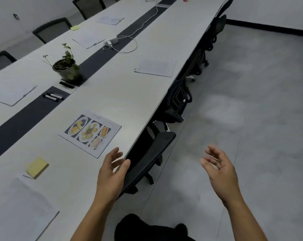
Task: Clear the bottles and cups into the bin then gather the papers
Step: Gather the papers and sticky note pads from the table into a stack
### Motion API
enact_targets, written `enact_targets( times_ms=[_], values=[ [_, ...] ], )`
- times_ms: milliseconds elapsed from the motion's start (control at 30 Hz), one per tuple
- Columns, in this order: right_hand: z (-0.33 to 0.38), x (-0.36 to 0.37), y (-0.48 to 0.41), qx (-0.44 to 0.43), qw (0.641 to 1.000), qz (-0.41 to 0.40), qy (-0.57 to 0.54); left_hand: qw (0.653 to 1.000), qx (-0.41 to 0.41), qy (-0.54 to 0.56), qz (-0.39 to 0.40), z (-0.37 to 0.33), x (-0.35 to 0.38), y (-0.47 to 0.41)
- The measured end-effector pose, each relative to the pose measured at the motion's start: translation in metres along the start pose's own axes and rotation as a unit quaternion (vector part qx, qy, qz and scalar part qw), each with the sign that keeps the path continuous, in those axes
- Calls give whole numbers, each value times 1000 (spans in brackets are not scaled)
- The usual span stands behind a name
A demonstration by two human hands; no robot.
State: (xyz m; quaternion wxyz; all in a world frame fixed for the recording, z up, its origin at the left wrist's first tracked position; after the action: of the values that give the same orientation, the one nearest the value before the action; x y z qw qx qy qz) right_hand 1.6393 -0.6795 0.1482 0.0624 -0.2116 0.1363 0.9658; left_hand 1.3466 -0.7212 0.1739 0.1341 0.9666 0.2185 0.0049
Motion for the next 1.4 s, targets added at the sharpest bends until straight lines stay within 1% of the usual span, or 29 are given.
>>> enact_targets(
  times_ms=[100,233,367,500,567,667,800,900,1000,1133,1233,1300,1400],
  values=[
    [3,-27,-35,-5,1000,3,-14,1000,0,5,-6,-11,38,-9],
    [-1,-37,-95,-7,1000,23,-9,1000,-4,-2,-14,-14,82,-41],
    [-12,-42,-162,7,998,54,15,999,-31,6,-27,-4,129,-96],
    [-5,-52,-259,13,997,57,48,996,-61,45,-38,-3,193,-176],
    [12,-59,-309,10,996,58,62,995,-63,60,-39,-18,224,-217],
    [62,-65,-378,-36,995,58,71,998,-22,53,-30,-61,259,-272],
    [121,-57,-447,-68,994,67,56,998,23,49,-28,-108,277,-326],
    [151,-37,-495,-87,988,115,63,997,27,47,-49,-120,282,-363],
    [164,-7,-546,-97,976,165,101,995,8,46,-94,-112,281,-394],
    [174,48,-624,-92,952,252,145,979,-30,62,-193,-98,280,-426],
    [188,101,-685,-102,916,330,205,957,-60,72,-276,-97,287,-443],
    [194,137,-724,-94,888,382,238,940,-79,77,-323,-103,297,-454],
    [194,194,-782,-118,847,416,309,915,-95,87,-382,-117,315,-466]
  ],
)
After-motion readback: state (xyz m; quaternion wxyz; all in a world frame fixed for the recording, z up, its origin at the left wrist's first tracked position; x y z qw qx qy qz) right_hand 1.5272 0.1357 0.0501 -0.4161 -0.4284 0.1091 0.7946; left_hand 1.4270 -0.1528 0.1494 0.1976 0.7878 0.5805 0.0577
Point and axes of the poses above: each hand's wrist, its own y-axis away from the middle knuckle, its own x-axis out of the palm, z = x × y, the point moved 2 cm from there along -y, towards the middle knuckle, and after that the axes turned 15 degrees about y, right-handed, at the moved point
